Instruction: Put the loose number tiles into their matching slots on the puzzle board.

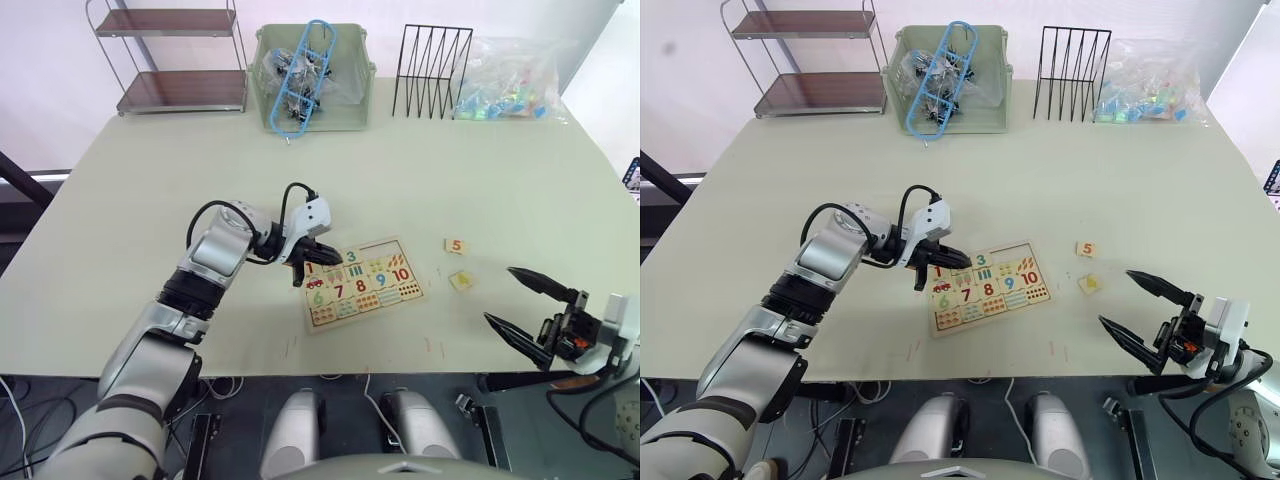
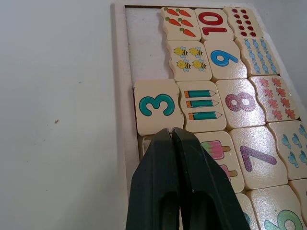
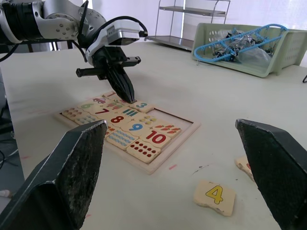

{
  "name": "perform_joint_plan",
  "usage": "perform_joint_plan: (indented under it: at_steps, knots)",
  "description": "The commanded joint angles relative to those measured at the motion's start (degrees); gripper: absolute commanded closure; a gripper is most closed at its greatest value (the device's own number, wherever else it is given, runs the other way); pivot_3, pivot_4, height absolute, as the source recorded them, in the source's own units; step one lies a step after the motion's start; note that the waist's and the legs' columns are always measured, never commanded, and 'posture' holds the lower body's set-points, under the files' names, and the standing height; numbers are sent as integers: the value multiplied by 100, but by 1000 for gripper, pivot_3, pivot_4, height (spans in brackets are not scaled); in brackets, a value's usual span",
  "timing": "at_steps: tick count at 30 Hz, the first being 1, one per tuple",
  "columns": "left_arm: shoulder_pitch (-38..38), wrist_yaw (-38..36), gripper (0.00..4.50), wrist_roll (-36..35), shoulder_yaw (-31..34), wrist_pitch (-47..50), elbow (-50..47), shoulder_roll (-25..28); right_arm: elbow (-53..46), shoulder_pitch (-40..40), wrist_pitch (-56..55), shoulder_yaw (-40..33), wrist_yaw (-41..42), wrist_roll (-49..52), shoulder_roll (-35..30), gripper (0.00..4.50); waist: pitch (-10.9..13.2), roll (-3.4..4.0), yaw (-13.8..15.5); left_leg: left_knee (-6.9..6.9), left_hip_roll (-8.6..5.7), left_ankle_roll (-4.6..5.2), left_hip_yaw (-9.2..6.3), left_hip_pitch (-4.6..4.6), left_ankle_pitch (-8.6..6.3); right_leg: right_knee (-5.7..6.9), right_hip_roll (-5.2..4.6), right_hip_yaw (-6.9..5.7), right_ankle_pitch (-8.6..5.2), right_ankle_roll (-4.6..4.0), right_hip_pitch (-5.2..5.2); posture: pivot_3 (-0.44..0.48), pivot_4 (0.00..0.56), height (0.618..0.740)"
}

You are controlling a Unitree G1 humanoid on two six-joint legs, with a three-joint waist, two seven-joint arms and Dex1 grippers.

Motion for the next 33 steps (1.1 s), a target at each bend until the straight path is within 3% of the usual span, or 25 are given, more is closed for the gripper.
perform_joint_plan:
  at_steps: [1, 10, 19, 33]
  knots:
    - [23, -50, 4394, 32, -34, -28, -51, 10, -49, 31, -97, -161, 13, 25, -48, 0, 0, 0, 0, 0, 0, 0, 0, 0, 0, 0, 0, 0, 0, 0, 0, 0, 150, 739]
    - [82, -165, 4394, -274, 262, 59, -290, 97, -1, 57, -134, -150, 60, 36, -36, 0, 0, 0, 0, 0, 0, 0, 0, 0, 0, 0, 0, 0, 0, 0, 0, 0, 150, 739]
    - [333, 142, 4394, -1074, 1284, 414, -693, 224, 5, -17, -75, -91, 14, 13, -42, 0, 0, 0, -4, 0, 2, 0, -8, 1, 0, 0, -1, 0, 0, 0, 0, 0, 150, 739]
    - [2711, 1396, 4394, -2176, 3464, 700, -2076, 591, 356, -161, 126, -173, -69, -98, -255, 0, 0, 2, -1, -2, 14, 0, -18, 7, 0, 0, -15, 3, 0, 0, 0, 0, 150, 739]
